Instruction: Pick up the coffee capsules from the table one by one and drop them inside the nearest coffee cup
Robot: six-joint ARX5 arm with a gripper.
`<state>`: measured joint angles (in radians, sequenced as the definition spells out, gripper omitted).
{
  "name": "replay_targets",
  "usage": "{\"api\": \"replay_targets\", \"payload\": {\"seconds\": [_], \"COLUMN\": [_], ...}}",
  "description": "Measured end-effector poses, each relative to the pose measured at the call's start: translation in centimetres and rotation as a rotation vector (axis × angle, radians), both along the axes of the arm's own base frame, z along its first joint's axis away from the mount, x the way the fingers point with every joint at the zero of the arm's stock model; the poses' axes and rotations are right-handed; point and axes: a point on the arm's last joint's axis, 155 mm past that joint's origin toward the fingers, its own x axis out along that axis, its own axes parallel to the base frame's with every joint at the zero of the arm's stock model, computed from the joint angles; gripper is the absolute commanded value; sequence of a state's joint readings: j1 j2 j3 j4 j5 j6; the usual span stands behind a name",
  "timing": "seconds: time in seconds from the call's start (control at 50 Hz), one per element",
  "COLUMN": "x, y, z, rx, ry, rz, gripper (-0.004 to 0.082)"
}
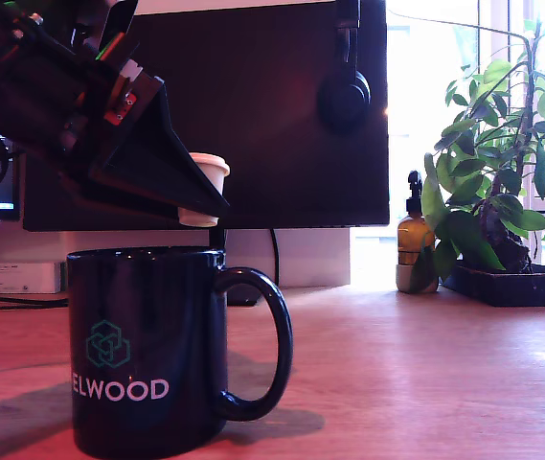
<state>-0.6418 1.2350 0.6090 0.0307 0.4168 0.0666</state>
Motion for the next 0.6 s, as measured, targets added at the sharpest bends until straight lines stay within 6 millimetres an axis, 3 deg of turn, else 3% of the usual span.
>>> {"api": "replay_targets", "payload": {"seconds": [0.6], "x": [0.32], "y": [0.04], "z": [0.22], "rx": [-0.007], "ry": [-0.009], "rz": [0.011], "gripper": [0.0208]}}
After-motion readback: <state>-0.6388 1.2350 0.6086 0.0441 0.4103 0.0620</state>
